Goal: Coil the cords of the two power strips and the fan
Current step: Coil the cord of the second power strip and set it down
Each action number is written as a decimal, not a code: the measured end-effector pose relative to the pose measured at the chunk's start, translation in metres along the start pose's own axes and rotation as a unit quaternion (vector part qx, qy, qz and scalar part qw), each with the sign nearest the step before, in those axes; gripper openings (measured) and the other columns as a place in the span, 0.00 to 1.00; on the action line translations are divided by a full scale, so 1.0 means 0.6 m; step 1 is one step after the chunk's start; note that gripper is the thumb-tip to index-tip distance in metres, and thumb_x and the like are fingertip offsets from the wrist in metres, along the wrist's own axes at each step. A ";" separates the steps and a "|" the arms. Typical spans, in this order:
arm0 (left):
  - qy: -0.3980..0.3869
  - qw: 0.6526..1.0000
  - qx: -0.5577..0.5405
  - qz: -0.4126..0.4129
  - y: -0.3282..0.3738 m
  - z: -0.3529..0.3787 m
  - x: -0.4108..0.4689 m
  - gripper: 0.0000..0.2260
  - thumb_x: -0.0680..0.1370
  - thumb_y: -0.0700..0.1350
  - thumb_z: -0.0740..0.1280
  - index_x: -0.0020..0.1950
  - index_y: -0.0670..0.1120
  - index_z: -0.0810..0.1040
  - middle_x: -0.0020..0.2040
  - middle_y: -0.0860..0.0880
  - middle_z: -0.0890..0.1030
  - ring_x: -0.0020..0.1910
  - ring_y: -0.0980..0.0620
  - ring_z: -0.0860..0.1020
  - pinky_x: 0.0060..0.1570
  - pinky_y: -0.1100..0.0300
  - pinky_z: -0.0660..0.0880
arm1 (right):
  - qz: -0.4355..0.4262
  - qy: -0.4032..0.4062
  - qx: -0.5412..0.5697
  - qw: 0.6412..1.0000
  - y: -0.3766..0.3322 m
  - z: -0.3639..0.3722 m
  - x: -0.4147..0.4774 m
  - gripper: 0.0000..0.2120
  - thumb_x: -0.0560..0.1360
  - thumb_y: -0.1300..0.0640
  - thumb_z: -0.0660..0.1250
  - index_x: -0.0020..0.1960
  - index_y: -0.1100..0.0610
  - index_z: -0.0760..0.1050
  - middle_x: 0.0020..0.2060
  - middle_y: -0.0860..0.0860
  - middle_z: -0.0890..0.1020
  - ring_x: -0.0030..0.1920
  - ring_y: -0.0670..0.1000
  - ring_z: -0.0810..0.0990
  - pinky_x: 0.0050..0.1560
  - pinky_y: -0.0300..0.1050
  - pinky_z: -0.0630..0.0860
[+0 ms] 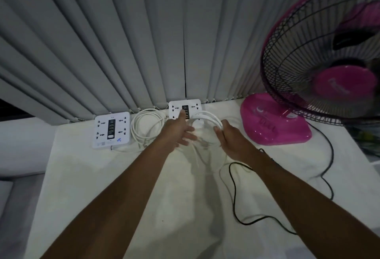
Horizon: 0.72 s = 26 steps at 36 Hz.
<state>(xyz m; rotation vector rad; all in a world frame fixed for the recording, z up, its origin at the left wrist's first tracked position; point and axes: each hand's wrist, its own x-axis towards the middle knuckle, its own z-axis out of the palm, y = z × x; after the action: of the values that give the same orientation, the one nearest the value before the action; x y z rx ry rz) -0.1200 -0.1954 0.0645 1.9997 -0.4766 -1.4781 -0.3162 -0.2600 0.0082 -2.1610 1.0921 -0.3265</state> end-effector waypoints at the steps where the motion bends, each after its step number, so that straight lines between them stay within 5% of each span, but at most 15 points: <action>1: 0.093 0.991 0.084 0.044 -0.002 -0.001 0.015 0.33 0.79 0.68 0.49 0.46 0.44 0.82 0.45 0.43 0.86 0.45 0.42 0.82 0.50 0.51 0.77 | 0.002 -0.025 0.000 1.000 0.005 -0.008 0.009 0.13 0.84 0.45 0.53 0.51 0.54 0.65 0.35 0.52 0.78 0.35 0.53 0.81 0.36 0.50 0.75; 3: 0.250 0.921 0.241 0.177 -0.007 0.001 0.036 0.31 0.77 0.68 0.49 0.49 0.45 0.81 0.49 0.44 0.85 0.52 0.40 0.81 0.55 0.48 0.76 | -0.002 -0.080 -0.003 0.997 0.013 -0.024 0.027 0.12 0.85 0.46 0.53 0.51 0.55 0.65 0.36 0.55 0.79 0.37 0.57 0.82 0.38 0.53 0.77; 4: 0.262 0.894 0.255 0.260 -0.009 0.006 0.046 0.28 0.78 0.67 0.51 0.51 0.47 0.80 0.50 0.45 0.84 0.54 0.41 0.80 0.55 0.48 0.76 | -0.005 -0.109 -0.009 0.994 0.014 -0.032 0.035 0.12 0.85 0.46 0.53 0.52 0.55 0.65 0.36 0.56 0.80 0.37 0.58 0.83 0.37 0.53 0.78; 7: 0.117 0.898 0.213 0.368 -0.007 0.038 0.076 0.24 0.79 0.64 0.57 0.64 0.48 0.74 0.59 0.51 0.79 0.57 0.52 0.77 0.56 0.61 0.74 | -0.009 -0.177 -0.014 0.984 0.017 -0.050 0.061 0.13 0.84 0.43 0.52 0.53 0.53 0.65 0.37 0.57 0.81 0.36 0.57 0.85 0.34 0.53 0.82; 10: 0.030 0.905 0.211 0.368 -0.010 0.066 0.109 0.20 0.80 0.61 0.57 0.64 0.48 0.72 0.58 0.50 0.80 0.56 0.53 0.79 0.52 0.64 0.71 | -0.004 -0.192 -0.006 0.981 0.025 -0.060 0.085 0.14 0.83 0.41 0.53 0.53 0.51 0.66 0.37 0.55 0.81 0.36 0.54 0.85 0.36 0.54 0.83; 14: 0.060 0.915 0.222 0.331 -0.016 0.083 0.151 0.12 0.82 0.58 0.56 0.48 0.52 0.72 0.41 0.54 0.78 0.42 0.51 0.77 0.39 0.61 0.66 | 0.025 -0.128 0.000 0.991 0.062 -0.050 0.113 0.14 0.80 0.37 0.59 0.49 0.48 0.72 0.37 0.48 0.81 0.37 0.49 0.82 0.38 0.49 0.77; 19: 0.092 0.945 0.161 0.268 -0.022 0.113 0.187 0.20 0.85 0.53 0.51 0.56 0.43 0.78 0.51 0.44 0.82 0.51 0.44 0.80 0.47 0.59 0.71 | 0.168 0.063 0.165 0.970 0.099 0.000 0.115 0.25 0.64 0.25 0.69 0.50 0.43 0.76 0.42 0.41 0.84 0.42 0.40 0.84 0.46 0.49 0.83; 23: 0.079 0.980 0.030 0.182 -0.019 0.135 0.204 0.22 0.84 0.57 0.50 0.59 0.46 0.78 0.54 0.46 0.82 0.53 0.44 0.80 0.55 0.47 0.78 | 0.186 0.161 0.190 0.950 0.113 0.037 0.093 0.32 0.63 0.28 0.73 0.60 0.42 0.72 0.51 0.41 0.82 0.50 0.44 0.83 0.54 0.53 0.82; 26: 0.072 0.989 -0.073 0.106 -0.015 0.150 0.217 0.23 0.82 0.61 0.52 0.53 0.47 0.79 0.44 0.49 0.80 0.42 0.47 0.79 0.34 0.55 0.79 | 0.155 0.189 0.213 0.946 0.113 0.049 0.086 0.27 0.71 0.39 0.74 0.65 0.46 0.71 0.54 0.42 0.82 0.54 0.45 0.83 0.57 0.53 0.81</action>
<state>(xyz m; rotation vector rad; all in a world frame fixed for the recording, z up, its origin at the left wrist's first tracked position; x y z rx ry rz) -0.1648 -0.2897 -0.0545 1.8611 -0.4882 -1.1958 -0.3114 -0.3147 -0.0627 -1.5507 1.4001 -0.7748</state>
